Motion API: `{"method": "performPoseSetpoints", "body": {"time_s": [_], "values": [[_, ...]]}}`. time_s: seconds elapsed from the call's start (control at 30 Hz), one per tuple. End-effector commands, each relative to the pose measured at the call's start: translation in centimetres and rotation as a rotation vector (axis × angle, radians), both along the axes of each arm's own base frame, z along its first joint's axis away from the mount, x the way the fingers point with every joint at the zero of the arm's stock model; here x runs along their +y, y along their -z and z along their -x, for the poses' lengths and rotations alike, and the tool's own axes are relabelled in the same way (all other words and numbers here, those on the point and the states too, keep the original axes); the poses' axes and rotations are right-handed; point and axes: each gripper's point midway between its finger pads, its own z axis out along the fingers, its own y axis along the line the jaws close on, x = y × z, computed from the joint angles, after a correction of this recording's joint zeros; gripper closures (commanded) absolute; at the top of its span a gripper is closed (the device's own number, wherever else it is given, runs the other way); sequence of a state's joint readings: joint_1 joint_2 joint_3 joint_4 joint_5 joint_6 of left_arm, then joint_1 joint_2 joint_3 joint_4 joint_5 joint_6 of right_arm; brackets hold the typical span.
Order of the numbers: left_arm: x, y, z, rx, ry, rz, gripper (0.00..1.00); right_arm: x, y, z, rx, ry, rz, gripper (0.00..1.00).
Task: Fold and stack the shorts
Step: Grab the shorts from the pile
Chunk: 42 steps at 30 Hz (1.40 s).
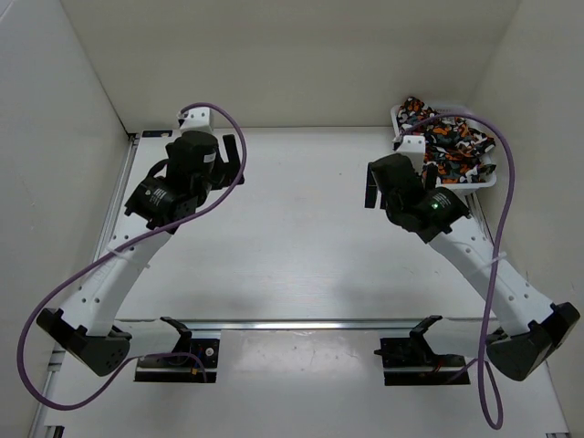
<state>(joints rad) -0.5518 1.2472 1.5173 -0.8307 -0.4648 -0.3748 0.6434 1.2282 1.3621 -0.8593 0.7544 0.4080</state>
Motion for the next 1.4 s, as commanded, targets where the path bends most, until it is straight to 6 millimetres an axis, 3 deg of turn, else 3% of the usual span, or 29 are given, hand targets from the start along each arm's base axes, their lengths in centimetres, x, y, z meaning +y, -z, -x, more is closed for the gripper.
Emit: {"method": "performPoseSetpoints", "body": {"time_s": [0.0,0.2,0.3,0.37,0.4,0.43,0.47,0.5,0.53,0.57,0.63,0.67,0.7,0.73,0.77,0.8,0.93,1.0,1.03,1.07,1.1,1.13,1.17,1.2,1.3,1.37], "values": [[0.7,-1.7,0.7,-0.053,-0.034,0.051,0.01,-1.3,-1.4,0.7,-0.073,0.032,-0.016,0.01],[-0.9,-0.9,1.0,-0.012,0.043,0.076,0.01,-3.0,-1.1,1.4,-0.064,0.052,-0.069,0.01],[-1.3,-0.3,1.0,0.012,0.071,0.069,0.01,-5.0,-1.2,0.6,-0.064,0.098,-0.114,0.01],[-1.7,-0.1,1.3,0.028,0.095,0.075,0.01,-7.4,-1.1,-0.6,-0.055,0.162,-0.143,0.01],[-1.7,-0.1,1.3,0.029,0.095,0.075,0.01,-7.1,-1.1,-1.6,-0.038,0.14,-0.2,0.01],[-1.8,0.1,1.5,0.04,0.105,0.076,0.01,-9.4,-0.9,-2.4,-0.03,0.21,-0.237,0.01],[-1.9,0.8,1.4,0.056,0.104,0.067,0.01,-10.0,0.2,-3.5,0.011,0.235,-0.264,0.01],[-2.1,0.8,1.4,0.059,0.112,0.071,0.01,-11.6,-0.5,-4.6,-0.005,0.27,-0.299,0.01],[-2.2,1.1,1.3,0.067,0.112,0.067,0.01,-11.9,-0.4,-5.5,0.006,0.271,-0.318,0.01],[-2.3,1.5,1.1,0.076,0.111,0.062,0.01,-12.4,1.1,-6.9,0.053,0.295,-0.31,0.01],[-2.6,1.8,1.0,0.087,0.119,0.061,0.01,-14.4,0.1,-9.0,0.019,0.375,-0.282,0.01],[-2.6,1.8,1.0,0.087,0.119,0.061,0.01,-14.9,1.9,-10.6,0.067,0.393,-0.275,0.01],[-2.7,2.1,0.8,0.095,0.118,0.057,0.01,-16.3,2.3,-11.4,0.074,0.438,-0.274,0.01],[-2.9,2.7,0.8,0.117,0.126,0.052,0.01,-17.1,0.9,-12.8,0.034,0.457,-0.287,0.01],[-2.9,2.3,0.8,0.109,0.127,0.056,0.01,-17.4,3.0,-14.5,0.083,0.456,-0.304,0.01],[-3.2,2.7,0.6,0.122,0.134,0.054,0.01,-18.4,3.3,-15.5,0.084,0.468,-0.316,0.01],[-3.8,3.5,-0.5,0.146,0.137,0.033,0.01,-20.1,5.4,-22.2,0.079,0.476,-0.35,0.01],[-3.8,3.8,-1.0,0.151,0.132,0.012,0.01,-20.7,6.4,-24.1,0.074,0.493,-0.374,0.01],[-3.7,4.2,-1.5,0.161,0.113,-0.008,0.01,-20.7,8.9,-25.4,0.112,0.491,-0.38,0.01],[-3.7,4.7,-1.7,0.171,0.118,-0.024,0.01,-21.3,7.8,-26.8,0.065,0.49,-0.401,0.01],[-3.9,4.5,-2.0,0.169,0.118,-0.023,0.01,-21.2,8.2,-27.8,0.055,0.49,-0.42,0.01],[-3.9,4.7,-2.5,0.171,0.111,-0.041,0.01,-22.0,10.7,-28.7,0.084,0.501,-0.425,0.01],[-4.0,5.0,-2.6,0.179,0.111,-0.045,0.01,-22.2,9.7,-29.9,0.039,0.501,-0.438,0.01],[-4.0,5.0,-2.6,0.179,0.111,-0.045,0.01,-22.5,9.9,-30.8,0.012,0.515,-0.442,0.02],[-3.9,6.0,-3.0,0.203,0.072,-0.044,0.01,-23.3,11.8,-33.2,-0.054,0.532,-0.446,0.12],[-3.9,6.4,-2.7,0.214,0.05,-0.015,0.01,-24.5,13.2,-33.7,-0.084,0.597,-0.428,0.14]]}}
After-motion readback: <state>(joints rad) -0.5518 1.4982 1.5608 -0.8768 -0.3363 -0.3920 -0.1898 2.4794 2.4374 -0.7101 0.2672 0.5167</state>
